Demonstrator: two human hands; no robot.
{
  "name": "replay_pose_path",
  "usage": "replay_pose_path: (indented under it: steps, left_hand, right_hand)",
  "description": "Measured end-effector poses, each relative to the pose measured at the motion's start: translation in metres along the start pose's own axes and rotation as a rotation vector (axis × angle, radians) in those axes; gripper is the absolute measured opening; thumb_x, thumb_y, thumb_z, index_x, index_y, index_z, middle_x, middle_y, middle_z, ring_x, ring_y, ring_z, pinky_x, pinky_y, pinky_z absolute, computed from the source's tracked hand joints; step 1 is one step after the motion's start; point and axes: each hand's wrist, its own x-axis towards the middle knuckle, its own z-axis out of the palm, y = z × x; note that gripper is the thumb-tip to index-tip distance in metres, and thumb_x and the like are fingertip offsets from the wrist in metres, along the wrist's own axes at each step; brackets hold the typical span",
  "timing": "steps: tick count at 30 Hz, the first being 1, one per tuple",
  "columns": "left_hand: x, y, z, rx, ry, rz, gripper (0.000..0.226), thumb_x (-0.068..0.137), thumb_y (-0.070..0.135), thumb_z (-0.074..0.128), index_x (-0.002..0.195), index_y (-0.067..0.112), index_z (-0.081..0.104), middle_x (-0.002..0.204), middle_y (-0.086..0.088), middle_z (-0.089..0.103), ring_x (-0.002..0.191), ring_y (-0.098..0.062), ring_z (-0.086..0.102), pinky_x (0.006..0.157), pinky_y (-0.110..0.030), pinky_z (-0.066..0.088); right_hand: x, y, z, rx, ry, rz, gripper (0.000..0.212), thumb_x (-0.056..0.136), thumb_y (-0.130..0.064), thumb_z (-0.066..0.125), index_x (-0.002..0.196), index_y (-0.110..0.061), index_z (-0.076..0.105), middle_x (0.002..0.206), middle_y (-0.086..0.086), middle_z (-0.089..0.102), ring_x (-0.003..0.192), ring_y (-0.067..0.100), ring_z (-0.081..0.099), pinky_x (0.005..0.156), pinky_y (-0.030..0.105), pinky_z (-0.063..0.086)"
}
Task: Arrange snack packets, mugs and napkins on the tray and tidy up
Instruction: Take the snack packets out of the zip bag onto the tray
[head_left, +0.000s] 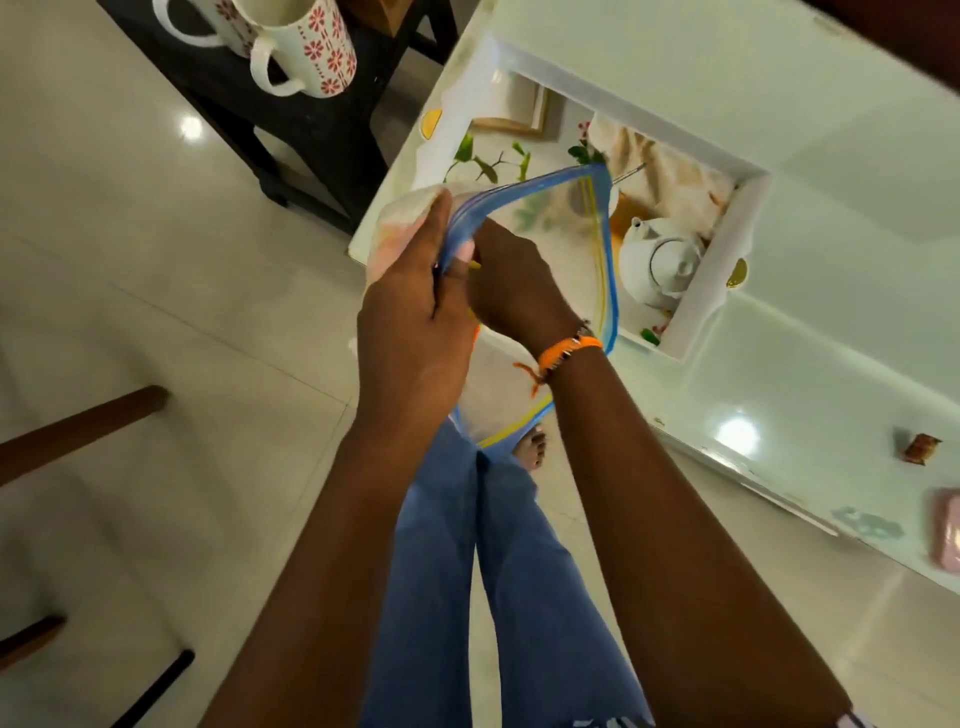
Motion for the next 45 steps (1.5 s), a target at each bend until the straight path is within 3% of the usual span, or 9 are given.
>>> replay_pose_path:
  steps: [4,8,14,20,32,35,38,41,45]
  left_hand:
    - [0.003,0.004,0.020,0.017,-0.061,0.090,0.047,0.095,0.020,0.046,0.140,0.017,0.034,0.115,0.015,0.046,0.097,0.017,0.039,0.079,0.006,0.032]
    - [-0.005,0.007,0.039,0.014,-0.119,0.070,0.052,0.093,0.029,0.047,0.142,0.023,0.030,0.108,0.016,0.045,0.089,0.013,0.045,0.073,-0.011,0.042]
    - [-0.009,0.006,0.066,0.016,-0.214,0.035,0.050,0.095,0.031,0.042,0.142,0.035,0.025,0.101,-0.029,0.064,0.075,-0.041,0.062,0.068,-0.050,0.055]
    - [-0.004,0.004,0.088,0.081,-0.188,0.051,0.043,0.096,0.033,0.038,0.139,0.033,0.032,0.074,-0.021,0.060,0.056,-0.021,0.051,0.057,-0.037,0.047]
    - [-0.011,0.001,0.095,0.090,-0.185,0.092,0.044,0.097,0.032,0.036,0.141,0.027,0.031,0.124,-0.020,0.060,0.077,-0.023,0.062,0.065,-0.018,0.042]
    - [-0.010,0.000,0.090,0.034,-0.180,0.055,0.047,0.097,0.029,0.039,0.143,0.024,0.028,0.086,-0.006,0.066,0.063,-0.009,0.054,0.065,-0.020,0.046]
    - [-0.010,-0.005,0.082,-0.001,-0.118,0.046,0.043,0.097,0.025,0.039,0.139,0.022,0.035,0.067,0.017,0.044,0.055,0.005,0.048,0.055,-0.008,0.036]
    - [-0.015,-0.002,0.071,-0.132,-0.022,0.030,0.037,0.098,0.015,0.037,0.134,0.013,0.043,0.059,0.022,0.043,0.053,0.014,0.049,0.052,0.000,0.035]
    - [-0.021,-0.005,0.048,-0.224,0.074,0.009,0.034,0.098,0.016,0.036,0.130,0.023,0.046,0.067,0.031,0.055,0.064,0.016,0.052,0.064,-0.001,0.040]
  right_hand:
    - [-0.041,0.037,-0.034,0.408,0.027,0.075,0.036,0.084,-0.002,0.053,0.064,-0.023,0.032,0.072,0.005,0.047,0.087,0.036,0.061,0.073,0.052,0.055]
    - [-0.086,0.081,-0.061,0.844,0.121,0.110,0.034,0.085,0.001,0.056,0.065,-0.017,0.035,0.080,0.030,0.047,0.081,0.023,0.063,0.067,0.032,0.061]
    - [-0.134,0.153,-0.088,1.186,0.383,0.182,0.030,0.085,-0.005,0.051,0.062,-0.023,0.047,0.085,-0.005,0.070,0.096,0.015,0.068,0.075,0.029,0.059]
    - [-0.154,0.202,-0.093,1.377,0.613,0.219,0.033,0.093,0.005,0.037,0.068,-0.016,0.039,0.084,-0.008,0.072,0.091,0.013,0.068,0.077,0.028,0.058]
    - [-0.095,0.225,-0.049,1.146,0.592,0.509,0.029,0.086,0.000,0.056,0.066,-0.012,0.038,0.086,0.011,0.057,0.108,0.036,0.059,0.085,0.041,0.056]
    - [-0.100,0.227,-0.050,1.017,0.570,0.620,0.013,0.081,-0.005,0.065,0.085,-0.008,0.053,0.107,0.017,0.059,0.112,0.038,0.057,0.092,0.048,0.051]
    - [-0.111,0.214,-0.060,0.645,0.615,0.677,0.045,0.076,-0.016,0.072,0.114,-0.004,0.051,0.123,0.017,0.054,0.094,0.015,0.053,0.081,0.028,0.048]
    - [-0.119,0.174,-0.075,0.523,0.701,0.521,0.023,0.080,-0.019,0.068,0.099,-0.010,0.060,0.101,0.010,0.065,0.073,0.006,0.055,0.064,0.013,0.044]
    - [-0.105,0.093,-0.076,0.709,0.280,0.118,0.013,0.088,-0.002,0.053,0.090,-0.007,0.065,0.079,0.002,0.065,0.064,-0.001,0.062,0.062,0.013,0.051]
